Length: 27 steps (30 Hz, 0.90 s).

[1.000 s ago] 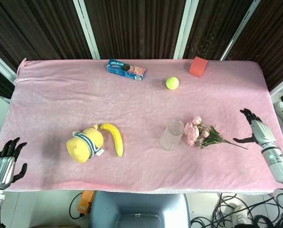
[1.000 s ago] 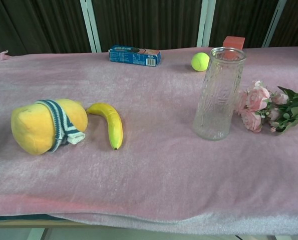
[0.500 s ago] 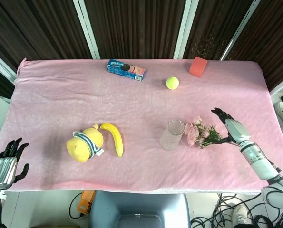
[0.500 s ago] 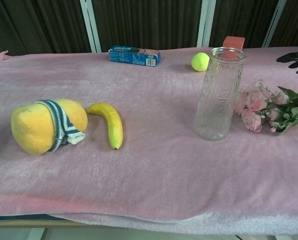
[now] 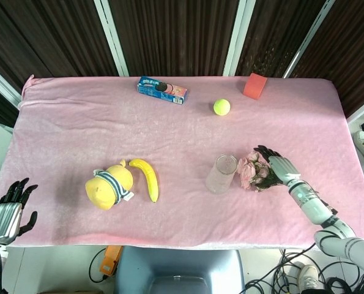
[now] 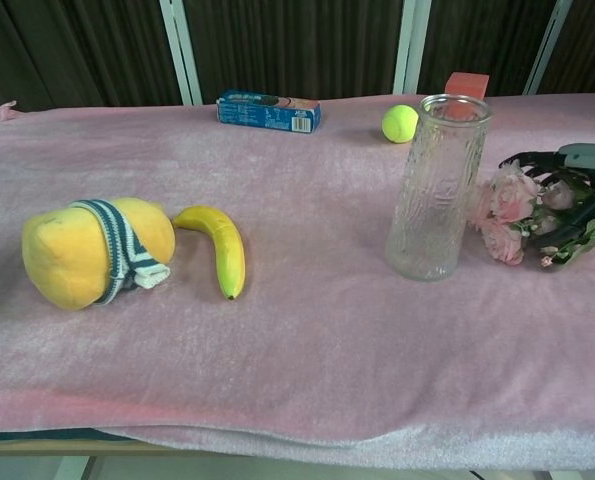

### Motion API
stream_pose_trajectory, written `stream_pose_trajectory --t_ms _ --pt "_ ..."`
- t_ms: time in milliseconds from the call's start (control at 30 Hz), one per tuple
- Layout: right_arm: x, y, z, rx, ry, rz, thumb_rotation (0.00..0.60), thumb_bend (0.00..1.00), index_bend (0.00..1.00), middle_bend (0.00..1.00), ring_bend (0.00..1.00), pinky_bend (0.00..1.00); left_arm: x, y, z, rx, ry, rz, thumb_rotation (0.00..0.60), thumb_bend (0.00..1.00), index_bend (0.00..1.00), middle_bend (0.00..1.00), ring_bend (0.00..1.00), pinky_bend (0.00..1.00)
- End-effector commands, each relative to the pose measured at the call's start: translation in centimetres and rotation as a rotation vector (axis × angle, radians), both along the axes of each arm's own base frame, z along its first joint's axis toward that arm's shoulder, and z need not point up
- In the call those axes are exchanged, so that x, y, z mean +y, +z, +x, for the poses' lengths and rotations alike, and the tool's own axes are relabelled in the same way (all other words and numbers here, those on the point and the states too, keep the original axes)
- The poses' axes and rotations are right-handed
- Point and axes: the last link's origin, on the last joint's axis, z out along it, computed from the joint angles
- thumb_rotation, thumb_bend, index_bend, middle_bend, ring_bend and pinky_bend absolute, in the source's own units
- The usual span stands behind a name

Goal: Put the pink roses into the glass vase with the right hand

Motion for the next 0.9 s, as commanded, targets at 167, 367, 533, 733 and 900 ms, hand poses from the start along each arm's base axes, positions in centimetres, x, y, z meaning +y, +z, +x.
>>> stream_pose_trajectory --t_ms 167,367,533,733,900 --pt "-0.5 -2.3 0.6 0.023 0.051 -0.017 0.600 0.17 0.20 0.27 0.28 0.57 -0.1 0.3 0.0 -0.011 0.001 0.009 0.600 0.44 0.17 0.04 0.00 0.27" --pt "-0.5 -2.5 0.3 0.080 0.092 -0.139 0.600 0.37 0.62 0.54 0.59 0.90 -0.1 0.7 -0.1 -0.021 0.006 0.020 0.600 0.44 0.17 0.04 0.00 0.27" --pt "-0.6 -1.4 0.6 0.087 0.118 -0.258 0.600 0.48 0.77 0.63 0.67 0.99 -0.1 0.6 -0.1 -0.022 0.003 0.016 0.600 0.44 0.17 0.04 0.00 0.27" --pt "-0.4 2.2 1.7 0.051 0.183 -0.457 0.600 0.48 0.78 0.63 0.67 0.99 0.0 0.5 -0.1 -0.022 0.006 0.010 0.600 0.44 0.17 0.04 0.00 0.27" --pt "-0.4 6.2 3.7 -0.080 0.223 -0.620 0.600 0.48 0.78 0.63 0.67 0.99 -0.1 0.5 -0.1 -0.023 0.006 0.010 0.600 0.44 0.17 0.04 0.00 0.27"
